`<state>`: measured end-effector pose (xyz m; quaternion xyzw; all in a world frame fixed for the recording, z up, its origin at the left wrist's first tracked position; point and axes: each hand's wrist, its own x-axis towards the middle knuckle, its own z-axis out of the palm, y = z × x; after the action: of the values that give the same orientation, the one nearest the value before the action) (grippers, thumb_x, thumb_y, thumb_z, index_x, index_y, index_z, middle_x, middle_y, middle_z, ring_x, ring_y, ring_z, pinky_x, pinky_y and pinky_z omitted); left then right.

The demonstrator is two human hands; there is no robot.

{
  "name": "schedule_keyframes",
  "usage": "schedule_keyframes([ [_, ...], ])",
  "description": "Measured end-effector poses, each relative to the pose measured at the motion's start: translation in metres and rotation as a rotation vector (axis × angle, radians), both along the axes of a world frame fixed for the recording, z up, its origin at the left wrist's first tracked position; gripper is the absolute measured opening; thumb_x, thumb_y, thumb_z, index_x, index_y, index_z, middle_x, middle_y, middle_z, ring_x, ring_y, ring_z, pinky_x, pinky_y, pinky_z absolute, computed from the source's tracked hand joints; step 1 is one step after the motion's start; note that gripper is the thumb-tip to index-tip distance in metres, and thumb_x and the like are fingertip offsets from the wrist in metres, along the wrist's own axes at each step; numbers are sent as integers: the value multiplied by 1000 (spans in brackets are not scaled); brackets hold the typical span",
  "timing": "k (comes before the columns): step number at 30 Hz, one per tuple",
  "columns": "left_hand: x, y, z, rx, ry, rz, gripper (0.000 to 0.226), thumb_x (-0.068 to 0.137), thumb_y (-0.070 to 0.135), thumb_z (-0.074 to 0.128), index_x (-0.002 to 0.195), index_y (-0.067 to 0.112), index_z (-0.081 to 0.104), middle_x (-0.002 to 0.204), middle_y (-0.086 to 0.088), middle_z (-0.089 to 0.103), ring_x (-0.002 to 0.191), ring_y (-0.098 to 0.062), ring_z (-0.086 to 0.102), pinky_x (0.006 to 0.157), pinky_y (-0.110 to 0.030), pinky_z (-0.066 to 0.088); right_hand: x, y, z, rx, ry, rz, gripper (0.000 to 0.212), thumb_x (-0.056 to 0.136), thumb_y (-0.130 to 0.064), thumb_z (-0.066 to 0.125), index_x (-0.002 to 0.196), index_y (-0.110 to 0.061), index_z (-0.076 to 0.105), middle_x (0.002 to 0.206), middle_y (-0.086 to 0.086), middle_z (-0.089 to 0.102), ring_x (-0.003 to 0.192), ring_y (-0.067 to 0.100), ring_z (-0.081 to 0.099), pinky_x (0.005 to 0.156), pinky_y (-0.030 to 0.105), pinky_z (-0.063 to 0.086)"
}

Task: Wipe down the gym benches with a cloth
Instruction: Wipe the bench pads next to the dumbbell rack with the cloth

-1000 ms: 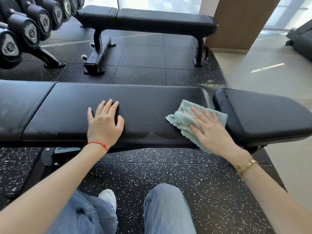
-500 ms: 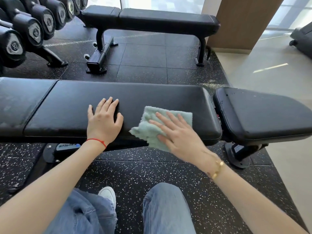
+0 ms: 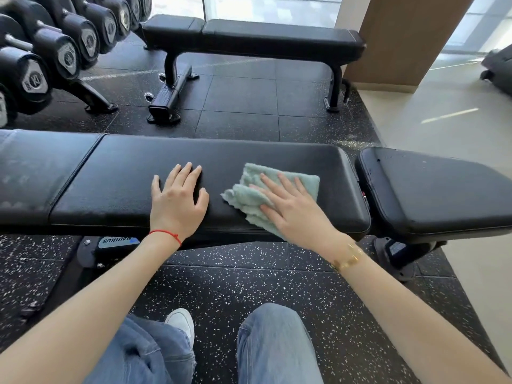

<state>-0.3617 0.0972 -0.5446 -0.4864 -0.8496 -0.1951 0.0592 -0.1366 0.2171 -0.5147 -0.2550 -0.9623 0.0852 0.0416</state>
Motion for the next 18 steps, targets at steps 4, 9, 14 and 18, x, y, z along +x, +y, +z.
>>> schedule_keyframes([
  [4,0,0,-2,1,9,7,59,91,41,31,144,21,44,154,-2,38,146,-20,28,119,-54,12,53,23,-2,2,-3,-136,56,99,-53,9,153,-38,6,163,-13,5,151,16,0,123,40,-3],
  [9,3,3,0,12,7,27,58,89,39,32,142,21,47,153,-2,41,145,-20,30,118,-55,14,-2,102,8,-23,-89,-395,53,104,-43,21,155,-28,13,164,-3,6,151,25,1,122,45,-2],
  [14,2,2,2,-1,5,29,59,88,38,32,142,21,47,153,-2,40,145,-19,30,118,-54,13,-66,67,4,-8,-118,-174,52,104,-45,24,154,-33,16,164,-4,7,151,28,0,121,48,-5],
  [18,2,2,1,-5,12,20,58,89,38,31,143,21,46,153,-2,39,145,-19,29,118,-55,13,-13,10,1,1,-12,0,51,103,-48,22,153,-39,18,163,-10,9,151,21,0,122,44,-4],
])
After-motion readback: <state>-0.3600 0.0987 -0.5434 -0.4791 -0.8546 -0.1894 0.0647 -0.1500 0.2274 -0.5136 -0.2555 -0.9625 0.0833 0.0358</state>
